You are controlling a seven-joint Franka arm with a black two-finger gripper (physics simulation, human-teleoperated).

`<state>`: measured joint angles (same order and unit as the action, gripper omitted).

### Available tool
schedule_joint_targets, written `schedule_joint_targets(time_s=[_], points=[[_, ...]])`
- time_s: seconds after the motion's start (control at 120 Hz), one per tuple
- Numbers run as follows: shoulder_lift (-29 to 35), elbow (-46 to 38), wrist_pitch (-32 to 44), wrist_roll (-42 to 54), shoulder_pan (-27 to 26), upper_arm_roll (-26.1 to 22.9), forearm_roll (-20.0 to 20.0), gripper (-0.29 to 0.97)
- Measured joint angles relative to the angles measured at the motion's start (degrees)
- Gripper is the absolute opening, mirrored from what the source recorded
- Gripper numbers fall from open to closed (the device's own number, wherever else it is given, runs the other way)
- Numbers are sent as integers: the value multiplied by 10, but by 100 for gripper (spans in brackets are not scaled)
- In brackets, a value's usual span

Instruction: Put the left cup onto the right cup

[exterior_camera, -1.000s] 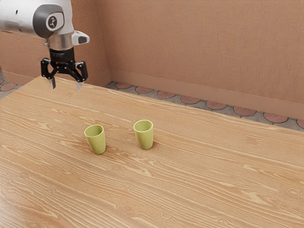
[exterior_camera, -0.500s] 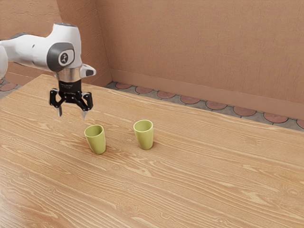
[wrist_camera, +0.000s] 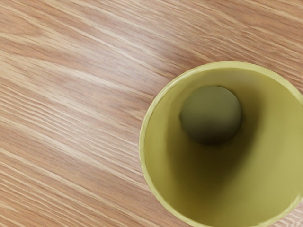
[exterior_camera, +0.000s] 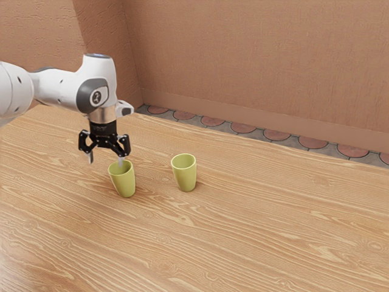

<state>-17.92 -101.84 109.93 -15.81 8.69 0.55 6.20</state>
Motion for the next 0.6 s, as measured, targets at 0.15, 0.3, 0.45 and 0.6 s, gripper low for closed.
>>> schedule_joint_targets(time_s=[0.15,0.3,0.45,0.6], points=[[0,0,11,-1,-8,-6,-3,68],[0,0,22,-2,-10,-15,-4,68],[-7,-1,32,-3,-14,-26,-5,68],[-16,-2,40,-6,-17,-32,-7,68]])
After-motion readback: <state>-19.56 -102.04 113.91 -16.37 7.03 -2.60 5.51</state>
